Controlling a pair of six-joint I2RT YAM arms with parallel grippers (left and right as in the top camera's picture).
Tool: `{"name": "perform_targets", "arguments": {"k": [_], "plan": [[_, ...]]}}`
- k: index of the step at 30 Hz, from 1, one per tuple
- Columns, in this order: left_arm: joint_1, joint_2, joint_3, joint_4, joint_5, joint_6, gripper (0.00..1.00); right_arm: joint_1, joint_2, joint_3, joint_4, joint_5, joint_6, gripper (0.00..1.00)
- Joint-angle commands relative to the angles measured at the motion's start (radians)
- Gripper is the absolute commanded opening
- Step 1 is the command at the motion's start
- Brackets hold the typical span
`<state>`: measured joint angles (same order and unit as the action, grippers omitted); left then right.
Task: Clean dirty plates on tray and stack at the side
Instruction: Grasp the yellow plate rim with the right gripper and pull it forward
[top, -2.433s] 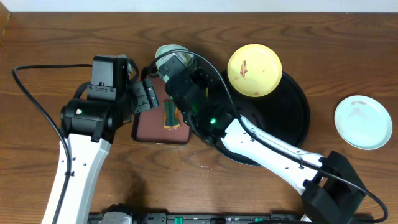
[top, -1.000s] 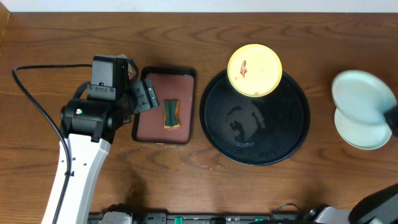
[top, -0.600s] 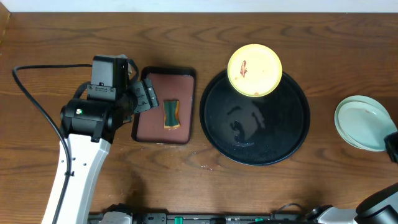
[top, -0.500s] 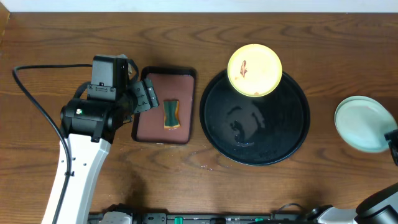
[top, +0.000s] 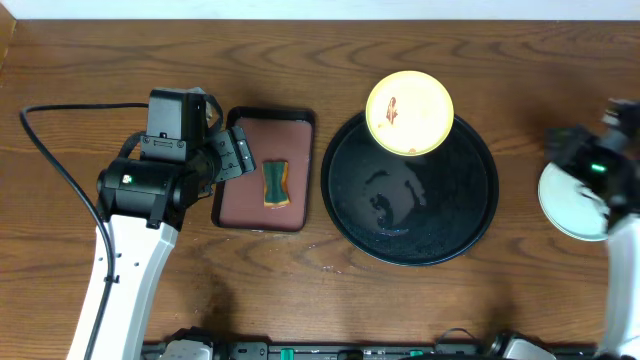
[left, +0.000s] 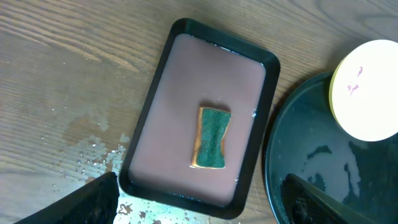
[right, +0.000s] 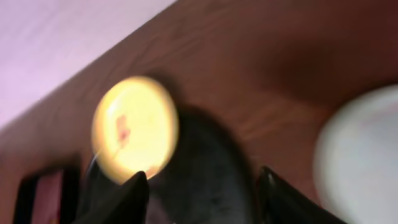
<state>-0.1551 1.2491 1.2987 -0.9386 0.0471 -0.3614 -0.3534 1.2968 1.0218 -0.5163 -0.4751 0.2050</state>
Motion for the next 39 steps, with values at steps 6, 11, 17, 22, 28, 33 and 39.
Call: {"name": "perform_targets", "arguments": {"k": [6, 11, 17, 22, 28, 33, 39], "plan": [[0.002, -0.002, 0.014, -0.003, -0.002, 0.010, 0.84, 0.373, 0.243, 0.138, -0.038, 0.332, -0.130, 0.59], [0.002, -0.002, 0.014, -0.003, -0.002, 0.010, 0.84, 0.373, 0.507, 0.345, -0.083, 0.355, -0.140, 0.56], [0.002, -0.002, 0.014, -0.003, -0.002, 0.010, 0.84, 0.375, 0.686, 0.385, -0.007, 0.344, -0.139, 0.41], [0.002, -0.002, 0.014, -0.003, -0.002, 0.010, 0.84, 0.375, 0.754, 0.385, 0.001, 0.327, -0.139, 0.39], [0.002, -0.002, 0.014, -0.003, -0.002, 0.010, 0.84, 0.378, 0.766, 0.385, -0.016, 0.328, -0.139, 0.01], [0.002, -0.002, 0.014, -0.003, -0.002, 0.010, 0.84, 0.379, 0.688, 0.385, -0.134, 0.328, -0.093, 0.01], [0.002, -0.002, 0.014, -0.003, -0.002, 0.010, 0.84, 0.411, 0.573, 0.385, -0.446, 0.325, 0.063, 0.01]]}}
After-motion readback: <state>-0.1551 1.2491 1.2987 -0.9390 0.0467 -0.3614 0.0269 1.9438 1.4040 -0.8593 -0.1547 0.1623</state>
